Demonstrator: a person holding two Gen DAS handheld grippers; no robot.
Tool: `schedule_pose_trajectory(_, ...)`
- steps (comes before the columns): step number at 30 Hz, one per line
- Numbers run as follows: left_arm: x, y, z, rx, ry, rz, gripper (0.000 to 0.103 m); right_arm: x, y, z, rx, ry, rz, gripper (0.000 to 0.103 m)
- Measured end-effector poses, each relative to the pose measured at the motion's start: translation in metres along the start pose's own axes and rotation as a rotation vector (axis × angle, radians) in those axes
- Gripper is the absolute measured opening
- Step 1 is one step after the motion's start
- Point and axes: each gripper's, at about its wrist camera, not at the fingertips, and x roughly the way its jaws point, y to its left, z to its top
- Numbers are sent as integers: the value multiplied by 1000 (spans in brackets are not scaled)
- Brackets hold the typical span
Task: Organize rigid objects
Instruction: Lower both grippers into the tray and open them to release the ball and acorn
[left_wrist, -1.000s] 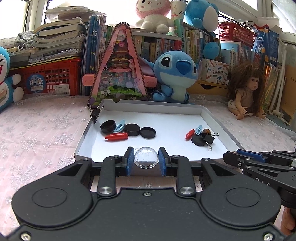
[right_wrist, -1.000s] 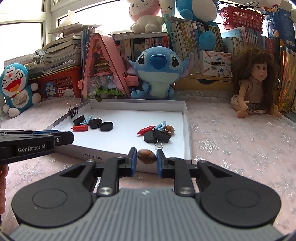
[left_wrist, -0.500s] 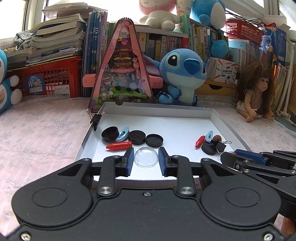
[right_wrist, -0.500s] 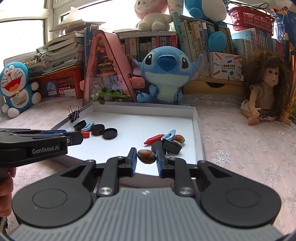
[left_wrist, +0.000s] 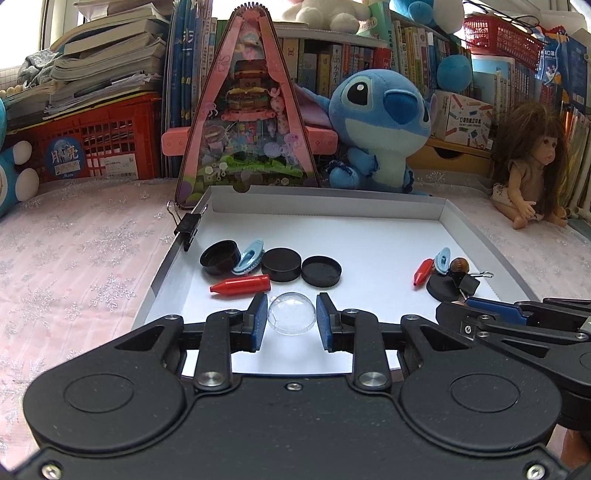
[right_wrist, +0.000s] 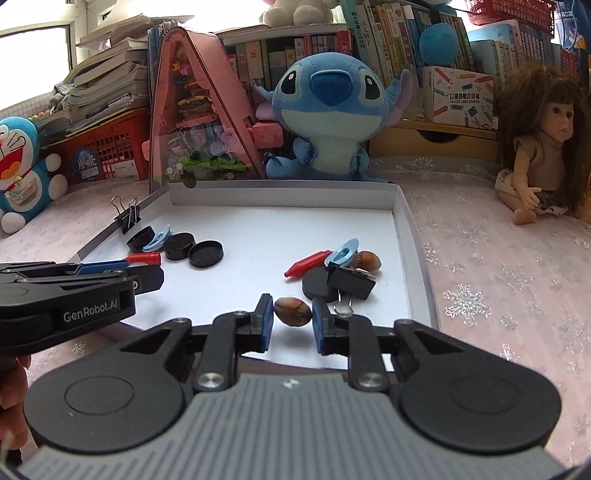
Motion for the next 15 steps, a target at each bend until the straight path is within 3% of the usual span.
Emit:
schedule_pose_trajectory(10, 8, 1, -4, 3, 38, 12, 27, 3, -1, 0, 11, 10, -2, 31)
schedule_pose_trajectory(15, 3, 0, -4, 7, 34, 6, 34, 3, -2, 0, 22, 8, -1, 31)
